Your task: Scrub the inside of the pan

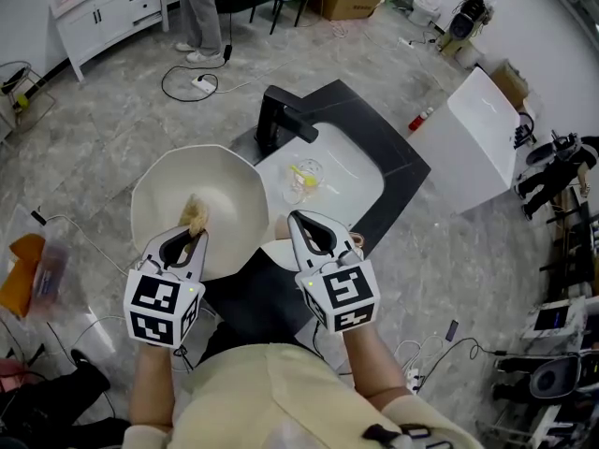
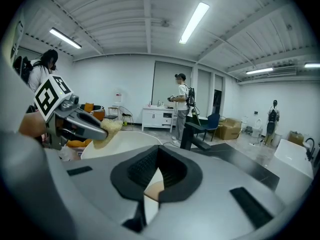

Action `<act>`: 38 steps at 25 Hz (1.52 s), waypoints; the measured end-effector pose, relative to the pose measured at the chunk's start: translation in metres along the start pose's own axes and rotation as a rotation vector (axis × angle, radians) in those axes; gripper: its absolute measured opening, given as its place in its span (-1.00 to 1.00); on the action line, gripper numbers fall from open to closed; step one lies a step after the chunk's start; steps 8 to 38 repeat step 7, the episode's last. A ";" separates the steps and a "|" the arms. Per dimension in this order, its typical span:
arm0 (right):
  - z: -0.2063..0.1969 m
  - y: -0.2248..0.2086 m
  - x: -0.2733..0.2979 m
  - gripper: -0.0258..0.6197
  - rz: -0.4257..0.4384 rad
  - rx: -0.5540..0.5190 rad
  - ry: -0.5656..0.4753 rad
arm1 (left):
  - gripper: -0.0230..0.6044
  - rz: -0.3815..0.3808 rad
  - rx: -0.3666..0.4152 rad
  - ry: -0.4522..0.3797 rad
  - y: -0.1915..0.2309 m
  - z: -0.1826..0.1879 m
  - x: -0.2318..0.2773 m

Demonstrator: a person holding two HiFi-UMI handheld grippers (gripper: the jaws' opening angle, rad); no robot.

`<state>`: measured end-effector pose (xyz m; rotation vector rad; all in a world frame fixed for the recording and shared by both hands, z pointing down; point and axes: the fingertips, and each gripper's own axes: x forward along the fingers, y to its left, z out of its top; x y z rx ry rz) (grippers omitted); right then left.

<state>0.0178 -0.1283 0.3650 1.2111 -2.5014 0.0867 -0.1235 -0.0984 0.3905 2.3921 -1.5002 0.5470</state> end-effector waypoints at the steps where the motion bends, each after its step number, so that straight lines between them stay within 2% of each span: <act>1: 0.001 0.000 -0.001 -0.88 0.001 0.000 -0.001 | -0.79 0.001 0.004 0.000 0.000 0.001 -0.001; 7: 0.002 0.002 -0.002 -0.88 0.006 -0.009 0.000 | -0.79 -0.033 -0.002 0.012 -0.005 0.001 -0.004; 38: 0.002 0.002 -0.002 -0.88 0.006 -0.009 0.000 | -0.79 -0.033 -0.002 0.012 -0.005 0.001 -0.004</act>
